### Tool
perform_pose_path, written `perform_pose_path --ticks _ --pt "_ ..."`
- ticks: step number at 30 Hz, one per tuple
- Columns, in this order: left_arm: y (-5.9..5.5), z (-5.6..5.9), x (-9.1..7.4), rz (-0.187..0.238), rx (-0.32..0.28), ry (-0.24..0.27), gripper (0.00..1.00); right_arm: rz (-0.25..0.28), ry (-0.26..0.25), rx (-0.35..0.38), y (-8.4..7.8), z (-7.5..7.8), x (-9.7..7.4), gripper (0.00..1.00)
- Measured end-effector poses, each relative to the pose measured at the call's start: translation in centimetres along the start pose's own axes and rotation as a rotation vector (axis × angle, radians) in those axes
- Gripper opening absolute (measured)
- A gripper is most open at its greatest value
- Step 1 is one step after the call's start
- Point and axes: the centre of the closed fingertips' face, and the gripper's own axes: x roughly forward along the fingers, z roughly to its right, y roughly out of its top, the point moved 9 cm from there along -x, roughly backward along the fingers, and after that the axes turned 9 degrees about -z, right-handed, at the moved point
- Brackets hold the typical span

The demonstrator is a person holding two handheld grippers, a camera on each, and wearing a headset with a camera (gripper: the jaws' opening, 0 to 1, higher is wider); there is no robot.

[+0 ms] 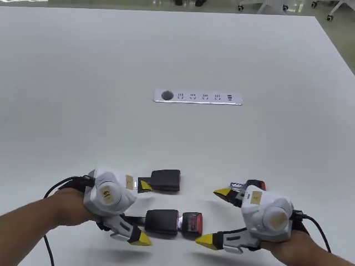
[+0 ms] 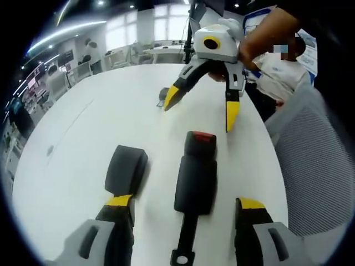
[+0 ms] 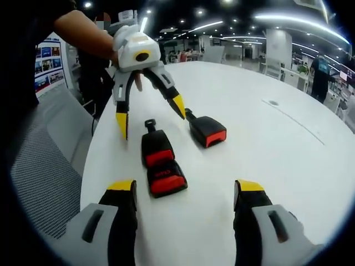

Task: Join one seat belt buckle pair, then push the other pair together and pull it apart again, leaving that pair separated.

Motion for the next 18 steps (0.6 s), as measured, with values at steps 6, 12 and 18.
perform_pose_path --ticks 6,12,18 --pt "0.2 -1.4 -1.3 0.013 -0.004 0.028 0.76 -0.001 -0.047 0.013 -0.9 2.4 -1.2 0.73" --pt "0.1 -2.8 -1.5 0.027 -0.018 0.057 0.75 -0.009 -0.065 0.047 -1.4 5.0 -2.7 0.73" --pt "0.4 -4.2 -1.7 0.038 -0.033 0.073 0.75 -0.039 -0.071 0.071 -2.7 7.3 -4.1 0.73"
